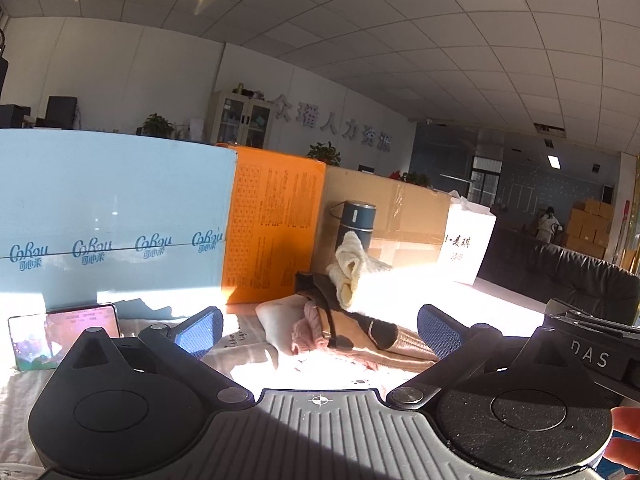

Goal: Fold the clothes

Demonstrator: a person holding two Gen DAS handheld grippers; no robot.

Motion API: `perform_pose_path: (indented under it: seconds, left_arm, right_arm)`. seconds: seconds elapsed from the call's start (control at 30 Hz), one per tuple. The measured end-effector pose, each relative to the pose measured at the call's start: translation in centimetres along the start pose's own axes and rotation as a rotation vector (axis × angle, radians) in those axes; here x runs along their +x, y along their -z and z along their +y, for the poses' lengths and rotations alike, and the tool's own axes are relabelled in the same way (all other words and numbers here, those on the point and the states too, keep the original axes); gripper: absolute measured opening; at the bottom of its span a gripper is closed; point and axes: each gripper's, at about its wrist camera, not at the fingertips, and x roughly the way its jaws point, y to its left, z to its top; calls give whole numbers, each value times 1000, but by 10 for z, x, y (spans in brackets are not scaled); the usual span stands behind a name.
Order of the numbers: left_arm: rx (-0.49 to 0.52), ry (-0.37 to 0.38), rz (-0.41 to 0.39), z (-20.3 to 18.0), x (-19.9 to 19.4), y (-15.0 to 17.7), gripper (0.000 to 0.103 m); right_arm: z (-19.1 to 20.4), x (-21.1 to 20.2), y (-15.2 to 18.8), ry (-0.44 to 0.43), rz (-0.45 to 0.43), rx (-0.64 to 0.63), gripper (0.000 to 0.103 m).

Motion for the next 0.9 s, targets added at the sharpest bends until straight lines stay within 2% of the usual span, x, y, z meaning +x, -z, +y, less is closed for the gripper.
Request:
perform_pose_path:
  seconds: [0.37,0.9]
  left_arm:
    - [-6,0,29,4,4,1,103]
    - [-24,5,35,8,5,-1,103]
  right_arm:
    - [-3,10,1,7,14,30,103]
    - [8,17,3,-26,24,22,103]
